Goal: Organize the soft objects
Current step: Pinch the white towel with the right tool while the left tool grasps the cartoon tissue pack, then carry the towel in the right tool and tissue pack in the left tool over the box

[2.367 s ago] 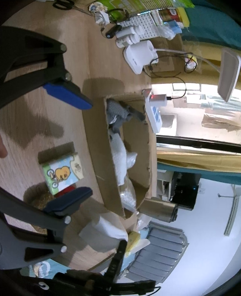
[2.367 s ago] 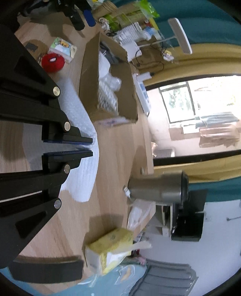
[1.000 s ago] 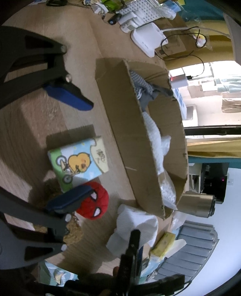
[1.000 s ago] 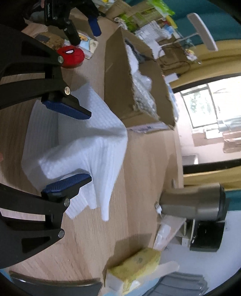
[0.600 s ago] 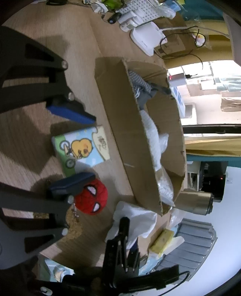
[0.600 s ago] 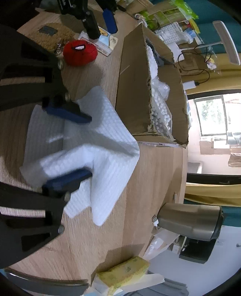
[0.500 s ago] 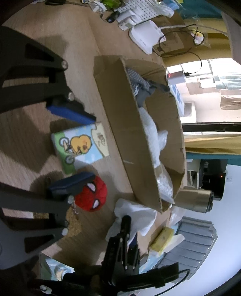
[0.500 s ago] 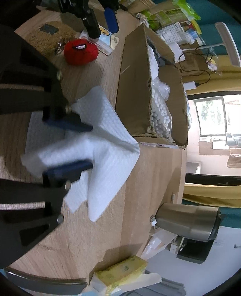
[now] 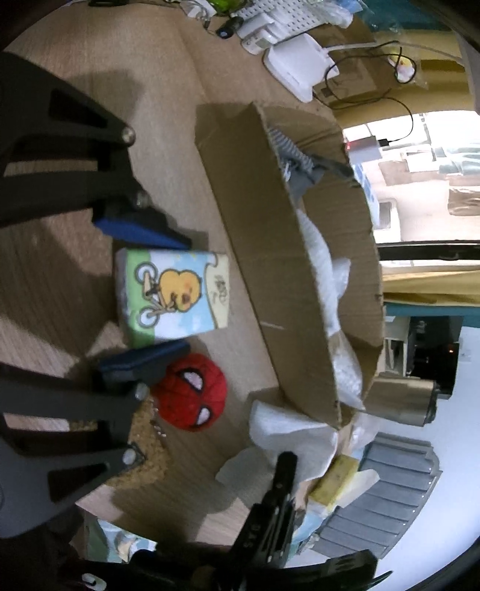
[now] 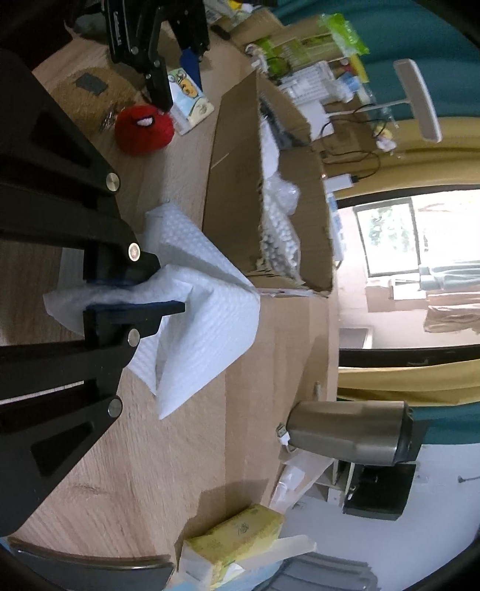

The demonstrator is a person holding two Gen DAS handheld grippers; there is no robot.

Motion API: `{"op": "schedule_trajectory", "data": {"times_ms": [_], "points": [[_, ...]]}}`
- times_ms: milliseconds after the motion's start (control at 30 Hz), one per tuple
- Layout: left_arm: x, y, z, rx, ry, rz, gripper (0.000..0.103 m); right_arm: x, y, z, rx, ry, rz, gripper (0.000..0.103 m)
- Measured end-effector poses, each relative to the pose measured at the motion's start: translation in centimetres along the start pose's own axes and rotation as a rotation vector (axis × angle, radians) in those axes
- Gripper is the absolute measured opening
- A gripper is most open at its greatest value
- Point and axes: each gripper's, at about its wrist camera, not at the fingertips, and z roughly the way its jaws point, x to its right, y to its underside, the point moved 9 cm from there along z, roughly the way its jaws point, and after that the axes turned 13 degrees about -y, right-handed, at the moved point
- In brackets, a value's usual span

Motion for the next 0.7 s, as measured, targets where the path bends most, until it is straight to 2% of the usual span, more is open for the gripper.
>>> {"op": "schedule_trajectory", "data": {"times_ms": [367, 500, 700], "points": [[-1.8, -1.3, -2.9, 0.086, 0.034, -0.060, 0.049, -1.2, -2.5, -3.2, 0.095, 0.010, -0.043, 0.007], [-2.4, -2.1, -4.5, 0.145, 0.057, -0.083, 0.049, -1.7, -3.4, -4.2, 0.121, 0.015, -0.061, 0.007], [-3.4, -3.5, -6.2, 0.212, 0.032, -0.105, 0.049, -2.6, -4.8, -5.5, 0.161, 0.012, -0.084, 0.007]]}}
